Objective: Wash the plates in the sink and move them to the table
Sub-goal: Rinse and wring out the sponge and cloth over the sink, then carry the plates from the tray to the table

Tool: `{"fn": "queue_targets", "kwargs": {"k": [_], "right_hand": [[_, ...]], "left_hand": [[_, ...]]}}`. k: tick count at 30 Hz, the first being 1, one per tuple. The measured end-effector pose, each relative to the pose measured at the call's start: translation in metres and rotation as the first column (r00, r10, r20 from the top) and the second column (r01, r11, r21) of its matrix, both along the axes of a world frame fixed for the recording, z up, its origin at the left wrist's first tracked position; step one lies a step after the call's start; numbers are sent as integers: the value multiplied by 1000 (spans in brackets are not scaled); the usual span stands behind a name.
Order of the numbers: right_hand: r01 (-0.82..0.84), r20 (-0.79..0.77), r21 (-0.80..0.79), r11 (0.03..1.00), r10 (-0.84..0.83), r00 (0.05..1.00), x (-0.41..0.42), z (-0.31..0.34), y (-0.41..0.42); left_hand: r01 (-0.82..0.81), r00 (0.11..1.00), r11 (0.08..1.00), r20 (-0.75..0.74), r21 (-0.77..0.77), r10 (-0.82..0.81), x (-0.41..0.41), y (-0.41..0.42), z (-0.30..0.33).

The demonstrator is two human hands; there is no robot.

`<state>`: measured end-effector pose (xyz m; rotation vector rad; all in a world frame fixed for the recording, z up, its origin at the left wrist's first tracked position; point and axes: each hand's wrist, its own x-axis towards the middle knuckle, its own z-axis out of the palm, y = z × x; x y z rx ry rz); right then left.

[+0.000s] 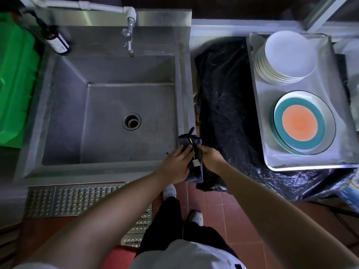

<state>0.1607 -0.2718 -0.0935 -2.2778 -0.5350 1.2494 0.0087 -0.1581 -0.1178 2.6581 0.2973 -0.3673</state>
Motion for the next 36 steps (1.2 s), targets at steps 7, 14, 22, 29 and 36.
{"fn": "queue_targets", "kwargs": {"k": [7,14,22,29,36], "right_hand": [[-73,217,-67,995,85,972,18,43,3],[-134,358,-201,970,200,912,60,84,-13],[-20,445,-182,983,100,890,141,119,-78],[146,428,-143,979,-72,901,239,132,-159],[407,149,149,901,-427,892,340,138,-235]], "left_hand": [[-24,998,999,59,47,21,17,21,29],[53,998,993,27,108,-57,70,26,76],[-27,1000,1000,-2,4,27,162,-17,117],[-304,950,937,21,-175,312,252,-90,143],[-636,750,609,-193,-473,633,313,-142,162]]}}
